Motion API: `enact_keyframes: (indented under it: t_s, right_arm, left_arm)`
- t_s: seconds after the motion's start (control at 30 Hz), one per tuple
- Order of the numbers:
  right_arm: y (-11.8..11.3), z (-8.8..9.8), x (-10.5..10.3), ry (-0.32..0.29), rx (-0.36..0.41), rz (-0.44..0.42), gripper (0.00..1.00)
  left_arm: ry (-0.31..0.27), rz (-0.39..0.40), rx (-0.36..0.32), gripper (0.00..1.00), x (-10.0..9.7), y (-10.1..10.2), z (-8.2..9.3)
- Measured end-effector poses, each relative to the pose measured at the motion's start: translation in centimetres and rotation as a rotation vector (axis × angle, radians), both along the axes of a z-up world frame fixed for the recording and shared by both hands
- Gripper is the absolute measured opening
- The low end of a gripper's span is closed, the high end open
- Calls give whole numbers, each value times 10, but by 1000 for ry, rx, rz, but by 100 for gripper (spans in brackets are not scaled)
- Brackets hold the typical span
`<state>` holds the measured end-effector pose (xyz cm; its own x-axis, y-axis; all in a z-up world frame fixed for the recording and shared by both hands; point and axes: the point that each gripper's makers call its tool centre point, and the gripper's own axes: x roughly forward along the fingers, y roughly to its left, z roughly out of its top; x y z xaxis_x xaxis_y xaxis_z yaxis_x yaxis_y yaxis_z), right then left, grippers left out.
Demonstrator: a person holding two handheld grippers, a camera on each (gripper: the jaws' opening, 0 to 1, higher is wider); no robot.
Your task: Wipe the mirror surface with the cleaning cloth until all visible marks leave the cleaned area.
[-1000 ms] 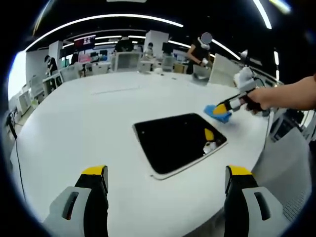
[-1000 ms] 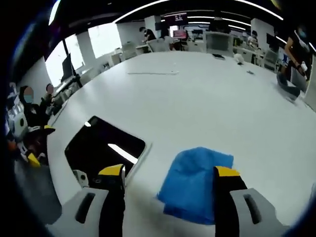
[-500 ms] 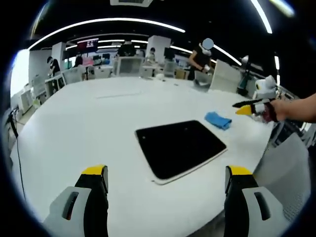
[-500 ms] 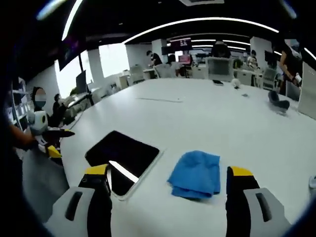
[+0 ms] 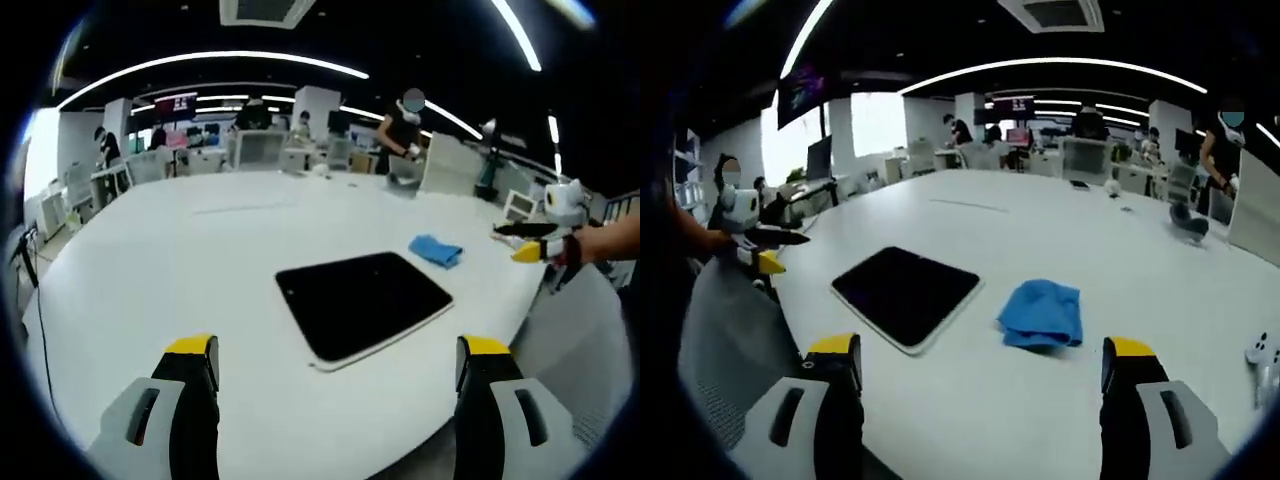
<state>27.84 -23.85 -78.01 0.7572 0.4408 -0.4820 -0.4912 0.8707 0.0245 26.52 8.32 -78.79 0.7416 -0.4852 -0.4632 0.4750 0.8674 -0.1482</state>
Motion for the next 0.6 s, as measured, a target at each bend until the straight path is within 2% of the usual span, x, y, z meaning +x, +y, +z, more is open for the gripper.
enact_keyframes:
  t_s: [0.07, 0.17, 0.27, 0.4, 0.47, 0.53, 0.6]
  right_arm:
    - [1, -8, -2, 4, 3, -10, 100]
    - [2, -20, -8, 96, 35, -32, 100]
    - [0, -11, -3, 32, 7, -23, 100]
    - [10, -14, -7, 53, 7, -2, 100]
    - [6, -17, -5, 52, -21, -8, 100]
    - [4, -12, -2, 21, -12, -12, 100]
    - [6, -16, -3, 35, -17, -4, 100]
  left_arm:
    - [3, 17, -17, 99, 1, 3, -1]
    - [8, 25, -20, 99, 1, 3, -1]
    - [5, 25, -22, 99, 1, 3, -1]
    - [7, 20, -19, 99, 2, 2, -2]
    - [7, 15, -14, 99, 2, 1, -2]
    - [16, -5, -14, 99, 0, -2, -4]
    - [25, -20, -22, 99, -1, -5, -6]
